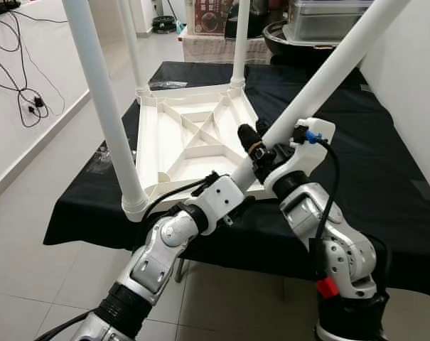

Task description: Building children table

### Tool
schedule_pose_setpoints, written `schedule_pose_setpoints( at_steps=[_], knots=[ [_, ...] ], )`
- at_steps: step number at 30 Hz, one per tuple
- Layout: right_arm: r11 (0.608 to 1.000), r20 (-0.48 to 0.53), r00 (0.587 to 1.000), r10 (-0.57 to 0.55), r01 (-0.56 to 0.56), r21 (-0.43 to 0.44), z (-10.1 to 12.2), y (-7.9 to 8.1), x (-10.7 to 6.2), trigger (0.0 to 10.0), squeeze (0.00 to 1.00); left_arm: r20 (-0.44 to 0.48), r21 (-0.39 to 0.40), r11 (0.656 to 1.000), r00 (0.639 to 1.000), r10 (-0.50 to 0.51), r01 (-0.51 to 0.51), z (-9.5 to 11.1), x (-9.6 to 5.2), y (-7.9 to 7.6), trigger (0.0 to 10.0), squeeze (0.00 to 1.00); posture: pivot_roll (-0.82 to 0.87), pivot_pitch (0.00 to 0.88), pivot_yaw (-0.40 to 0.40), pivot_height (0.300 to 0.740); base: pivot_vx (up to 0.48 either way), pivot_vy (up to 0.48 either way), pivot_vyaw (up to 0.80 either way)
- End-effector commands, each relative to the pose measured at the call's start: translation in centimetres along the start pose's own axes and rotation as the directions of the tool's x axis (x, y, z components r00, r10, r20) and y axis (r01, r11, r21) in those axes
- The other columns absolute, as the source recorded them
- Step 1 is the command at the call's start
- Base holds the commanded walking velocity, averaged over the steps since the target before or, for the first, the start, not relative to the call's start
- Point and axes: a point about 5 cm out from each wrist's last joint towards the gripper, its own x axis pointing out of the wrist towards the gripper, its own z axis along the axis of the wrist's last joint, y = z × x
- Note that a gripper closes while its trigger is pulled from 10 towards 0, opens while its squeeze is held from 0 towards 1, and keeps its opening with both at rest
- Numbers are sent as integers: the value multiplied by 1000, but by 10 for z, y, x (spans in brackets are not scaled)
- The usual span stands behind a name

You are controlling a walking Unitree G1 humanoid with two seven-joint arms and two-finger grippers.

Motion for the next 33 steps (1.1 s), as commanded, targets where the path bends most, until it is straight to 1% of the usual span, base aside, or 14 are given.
schedule_pose_setpoints(
  at_steps=[1,9,10,13,14,16,20,21,22,23,27,29,31,33],
  knots=[
    [999,3,999,34,-34,-4,1,8,-1,10000,0,-28,5,1000,999,15,-15,-6,0,3,0,0,33,83,22,740,0,0,0],
    [1000,5,1000,7,-6,-19,2,4,1,10000,0,-40,-2,1000,999,19,-19,-7,0,2,0,0,32,87,20,740,0,0,0],
    [999,25,1000,-12,11,40,4,0,3,10000,0,-35,-15,1000,999,11,-12,-5,0,2,10000,0,34,86,19,740,0,0,0],
    [997,38,999,-9,6,78,6,-1,4,10000,0,-24,-23,1000,1000,8,-8,-4,-1,2,10000,0,37,85,20,740,0,0,0],
    [996,43,999,1,-5,88,6,-2,4,10000,1000,-26,-14,1000,1000,11,-12,-5,-3,4,10000,0,38,87,20,740,0,0,0],
    [998,44,999,23,-26,61,6,-4,4,10000,1000,-36,-3,1000,999,19,-20,-7,-6,8,10000,0,39,87,21,740,0,0,0],
    [998,42,998,36,-38,54,6,-4,4,10000,1000,-39,7,1000,999,24,-24,-9,-9,12,10000,0,39,87,21,740,0,0,0],
    [997,43,998,45,-47,54,6,-4,4,10000,427,-40,9,1000,999,22,-22,-9,-10,13,10000,0,41,86,17,740,0,0,0],
    [997,44,998,51,-53,54,6,-3,4,10000,427,-41,11,1000,999,20,-20,-10,-11,14,10000,0,41,86,17,740,0,0,0],
    [996,43,997,59,-62,68,6,-5,5,10000,0,-47,8,1000,999,26,-26,-11,-13,18,10000,0,44,87,18,740,0,0,0],
    [991,42,995,93,-97,97,4,-7,4,10000,0,-54,-19,1000,998,21,-22,-13,-17,24,10000,0,43,87,21,740,0,0,0],
    [984,40,990,133,-136,112,3,-8,3,10000,0,-60,-59,998,998,1,-4,-13,-19,27,10000,0,43,87,22,740,0,0,0],
    [982,49,984,169,-172,82,3,-12,2,10000,0,-46,-125,991,998,-43,37,-11,-22,27,10000,0,48,85,19,740,0,0,0],
    [982,49,984,169,-172,82,3,-12,2,10000,0,-46,-125,991,998,-43,37,-11,-22,27,10000,0,48,85,19,740,0,0,0]
  ],
)
